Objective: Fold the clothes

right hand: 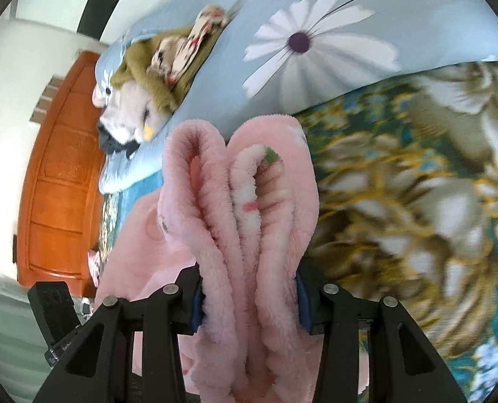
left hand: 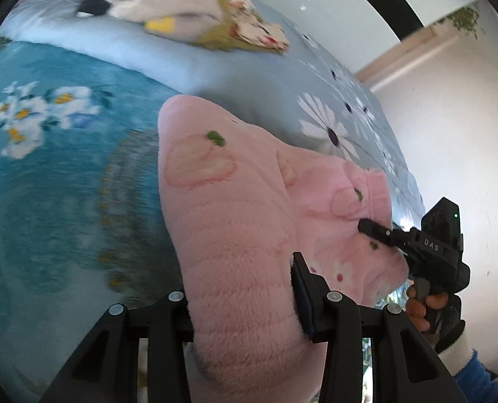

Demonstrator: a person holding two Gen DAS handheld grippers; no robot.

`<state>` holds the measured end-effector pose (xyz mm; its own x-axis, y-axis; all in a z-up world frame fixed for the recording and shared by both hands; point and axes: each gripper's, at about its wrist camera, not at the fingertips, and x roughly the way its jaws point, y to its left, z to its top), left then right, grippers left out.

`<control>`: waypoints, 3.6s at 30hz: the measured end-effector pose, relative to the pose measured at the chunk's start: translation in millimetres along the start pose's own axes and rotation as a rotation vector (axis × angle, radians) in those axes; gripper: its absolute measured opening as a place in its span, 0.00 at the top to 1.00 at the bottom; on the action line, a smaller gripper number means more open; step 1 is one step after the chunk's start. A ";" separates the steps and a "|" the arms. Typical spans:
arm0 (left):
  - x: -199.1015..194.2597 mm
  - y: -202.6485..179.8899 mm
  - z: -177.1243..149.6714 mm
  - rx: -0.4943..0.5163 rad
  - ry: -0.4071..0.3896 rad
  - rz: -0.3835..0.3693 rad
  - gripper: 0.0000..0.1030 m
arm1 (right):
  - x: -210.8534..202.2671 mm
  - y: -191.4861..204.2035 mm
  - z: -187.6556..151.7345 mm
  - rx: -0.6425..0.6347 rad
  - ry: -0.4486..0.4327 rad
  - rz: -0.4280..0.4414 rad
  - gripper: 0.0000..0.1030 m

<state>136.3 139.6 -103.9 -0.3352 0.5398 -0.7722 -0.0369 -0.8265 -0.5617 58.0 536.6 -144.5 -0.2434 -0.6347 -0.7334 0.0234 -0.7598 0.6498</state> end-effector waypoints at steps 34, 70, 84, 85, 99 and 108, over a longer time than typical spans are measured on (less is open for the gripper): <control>149.7 -200.1 20.7 0.339 0.251 0.007 0.54 | -147.0 -171.7 57.0 0.142 -0.274 -0.031 0.57; 128.5 -190.4 -58.4 0.420 0.161 0.073 0.43 | -101.5 -94.8 56.7 -0.227 -0.148 -0.499 0.49; 120.0 -183.8 -70.4 0.466 0.135 0.131 0.26 | -107.1 -87.2 16.3 -0.185 -0.196 -0.548 0.49; 119.4 -181.5 -72.0 0.465 0.134 0.142 0.24 | -107.9 -86.8 8.1 -0.177 -0.207 -0.551 0.49; 103.7 -177.4 -95.3 0.560 0.086 0.109 0.00 | -88.0 -92.3 -84.6 -0.161 -0.219 -0.631 0.32; 97.7 -183.7 -100.3 0.602 -0.025 0.254 0.00 | -65.0 -118.4 -105.0 -0.138 -0.195 -0.734 0.29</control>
<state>204.8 360.2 -105.9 -0.4245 0.3184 -0.8476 -0.4724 -0.8765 -0.0927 172.8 653.0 -194.7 -0.4091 0.0649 -0.9102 -0.0924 -0.9953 -0.0295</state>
